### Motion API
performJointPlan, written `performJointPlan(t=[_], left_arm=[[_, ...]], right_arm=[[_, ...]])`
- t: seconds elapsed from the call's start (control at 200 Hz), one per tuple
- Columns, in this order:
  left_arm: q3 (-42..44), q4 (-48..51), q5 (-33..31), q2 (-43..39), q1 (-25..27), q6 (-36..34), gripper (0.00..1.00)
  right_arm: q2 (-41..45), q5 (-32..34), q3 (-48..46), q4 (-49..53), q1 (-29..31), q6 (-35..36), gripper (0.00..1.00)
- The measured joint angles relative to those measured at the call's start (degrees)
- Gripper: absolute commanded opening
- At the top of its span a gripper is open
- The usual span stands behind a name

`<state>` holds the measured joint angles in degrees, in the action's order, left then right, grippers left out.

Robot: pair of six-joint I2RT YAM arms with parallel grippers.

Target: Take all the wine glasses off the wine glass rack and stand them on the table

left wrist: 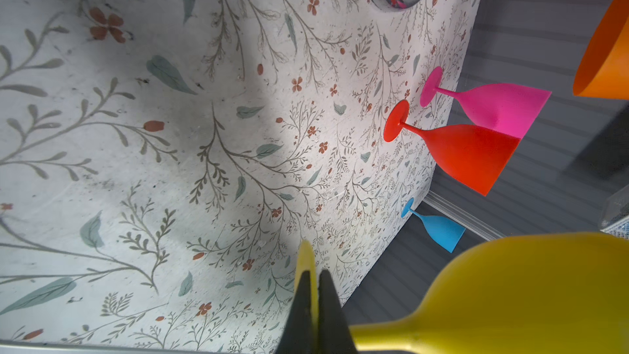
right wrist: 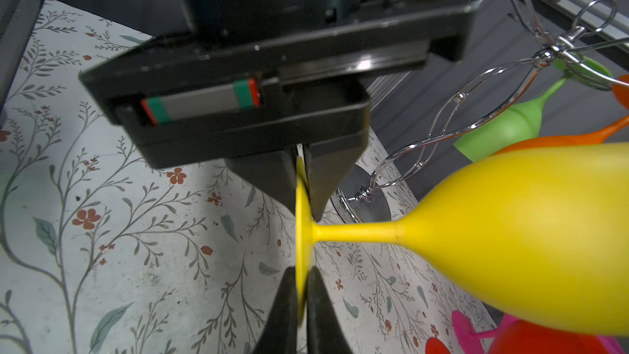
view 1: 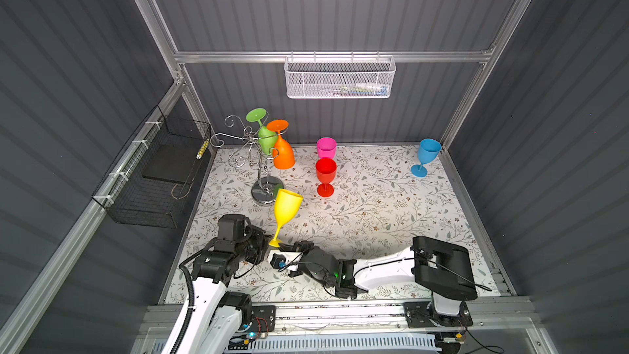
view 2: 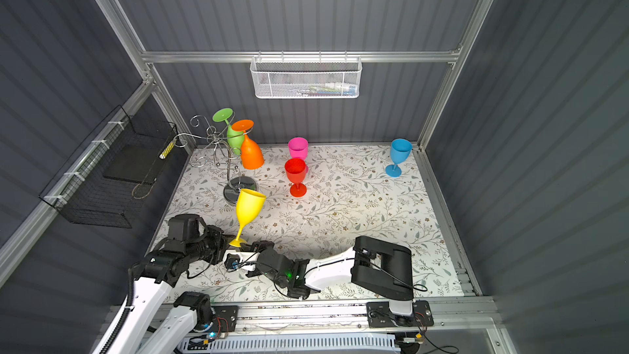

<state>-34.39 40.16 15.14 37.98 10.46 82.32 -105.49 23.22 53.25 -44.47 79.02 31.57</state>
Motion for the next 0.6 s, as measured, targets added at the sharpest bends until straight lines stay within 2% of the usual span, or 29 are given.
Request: performJointPlan(t=[0.095, 0.245, 0.425, 0.6], left_arm=[[0.5, -0.68, -0.02, -0.11, 0.02, 0.0, 0.0], [1.05, -0.81, -0.26, -0.15, 0.02, -0.07, 0.0], [1.16, -1.14, -0.46, -0.26, 0.02, -0.42, 0.0], [3.04, -3.91, -0.39, -0.26, 0.11, -2.19, 0.0]], right_arm=[[0.0, -0.04, 0.0, 0.39, -0.02, -0.13, 0.15], [0.0, 0.15, 0.0, 0.22, -0.11, -0.68, 0.3], [2.45, 0.02, -1.36, 1.44, -0.11, -1.18, 0.3], [11.58, -0.98, -2.47, 7.69, -1.07, -4.09, 0.35]])
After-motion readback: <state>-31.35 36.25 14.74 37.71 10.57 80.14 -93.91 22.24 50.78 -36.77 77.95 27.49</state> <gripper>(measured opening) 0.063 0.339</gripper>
